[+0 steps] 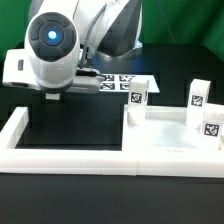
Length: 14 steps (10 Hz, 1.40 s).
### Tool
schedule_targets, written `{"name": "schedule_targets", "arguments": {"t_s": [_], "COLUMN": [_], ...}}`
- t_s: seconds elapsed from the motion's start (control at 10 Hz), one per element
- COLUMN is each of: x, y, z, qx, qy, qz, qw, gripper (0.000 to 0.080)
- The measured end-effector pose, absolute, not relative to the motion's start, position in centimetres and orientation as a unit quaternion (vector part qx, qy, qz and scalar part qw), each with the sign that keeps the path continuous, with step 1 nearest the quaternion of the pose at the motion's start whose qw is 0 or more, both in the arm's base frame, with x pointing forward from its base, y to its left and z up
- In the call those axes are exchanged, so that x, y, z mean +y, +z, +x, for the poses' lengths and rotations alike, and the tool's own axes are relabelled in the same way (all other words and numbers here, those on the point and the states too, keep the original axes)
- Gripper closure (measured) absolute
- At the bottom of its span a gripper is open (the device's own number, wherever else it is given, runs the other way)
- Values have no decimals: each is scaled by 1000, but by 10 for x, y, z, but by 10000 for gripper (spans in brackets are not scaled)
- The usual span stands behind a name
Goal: Assemble square table
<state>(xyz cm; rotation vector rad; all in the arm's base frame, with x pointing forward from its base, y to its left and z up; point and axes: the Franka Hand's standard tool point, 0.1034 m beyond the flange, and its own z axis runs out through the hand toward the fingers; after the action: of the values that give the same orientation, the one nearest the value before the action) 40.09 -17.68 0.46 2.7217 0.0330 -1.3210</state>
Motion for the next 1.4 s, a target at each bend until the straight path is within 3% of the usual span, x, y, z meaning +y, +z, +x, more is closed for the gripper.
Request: {"name": "schedule_targets", "arguments": {"t_s": [0.1, 0.4, 0.6, 0.9, 1.0, 1.4], "x": [-172, -143, -156, -153, -143, -107], "y": [18, 99, 89, 95, 108, 168], "z": [412, 455, 455, 468, 481, 583], "qx": [27, -1, 17, 28, 19, -13], "qy": [-441, -472, -430, -337, -321, -175], "qz": [896, 881, 902, 940, 946, 982], "qw": [50, 47, 44, 48, 52, 73], "gripper": [514, 514, 514, 514, 514, 514]}}
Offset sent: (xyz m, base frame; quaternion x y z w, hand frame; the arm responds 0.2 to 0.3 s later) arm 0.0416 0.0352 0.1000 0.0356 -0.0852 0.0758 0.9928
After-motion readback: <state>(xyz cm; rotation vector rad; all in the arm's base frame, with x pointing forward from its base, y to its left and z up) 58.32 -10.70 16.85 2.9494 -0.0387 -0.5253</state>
